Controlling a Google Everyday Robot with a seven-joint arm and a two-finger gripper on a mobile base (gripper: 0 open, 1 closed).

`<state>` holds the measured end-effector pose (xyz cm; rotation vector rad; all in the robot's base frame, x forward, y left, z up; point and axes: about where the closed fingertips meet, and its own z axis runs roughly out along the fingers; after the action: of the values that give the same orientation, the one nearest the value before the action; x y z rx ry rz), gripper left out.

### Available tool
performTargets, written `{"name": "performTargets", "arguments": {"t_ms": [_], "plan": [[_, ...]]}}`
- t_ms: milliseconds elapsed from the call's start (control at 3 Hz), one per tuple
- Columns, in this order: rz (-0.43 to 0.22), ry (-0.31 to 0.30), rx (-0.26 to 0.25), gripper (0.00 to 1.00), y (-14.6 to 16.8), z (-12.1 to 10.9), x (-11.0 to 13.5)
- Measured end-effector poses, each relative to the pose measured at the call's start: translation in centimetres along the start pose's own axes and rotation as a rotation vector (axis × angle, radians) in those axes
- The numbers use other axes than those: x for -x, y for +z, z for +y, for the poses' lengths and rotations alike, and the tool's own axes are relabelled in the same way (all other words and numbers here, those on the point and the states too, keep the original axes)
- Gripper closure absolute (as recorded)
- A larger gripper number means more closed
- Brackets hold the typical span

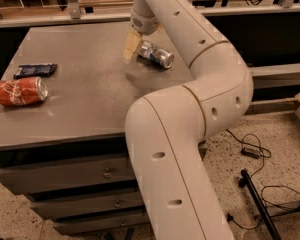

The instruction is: Place redbull can upright

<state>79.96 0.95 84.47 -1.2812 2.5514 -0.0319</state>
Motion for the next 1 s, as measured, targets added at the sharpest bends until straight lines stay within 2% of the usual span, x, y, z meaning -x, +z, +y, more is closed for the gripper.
{"name": "performTargets", "arguments": {"t_ms": [333,1000], "plan": [[-0.011,-0.001,-0.005,0.34,0.55,-0.12,0.43],[-0.021,-0.003,-0.008,0.80,1.34,-0.22,0.91]]}}
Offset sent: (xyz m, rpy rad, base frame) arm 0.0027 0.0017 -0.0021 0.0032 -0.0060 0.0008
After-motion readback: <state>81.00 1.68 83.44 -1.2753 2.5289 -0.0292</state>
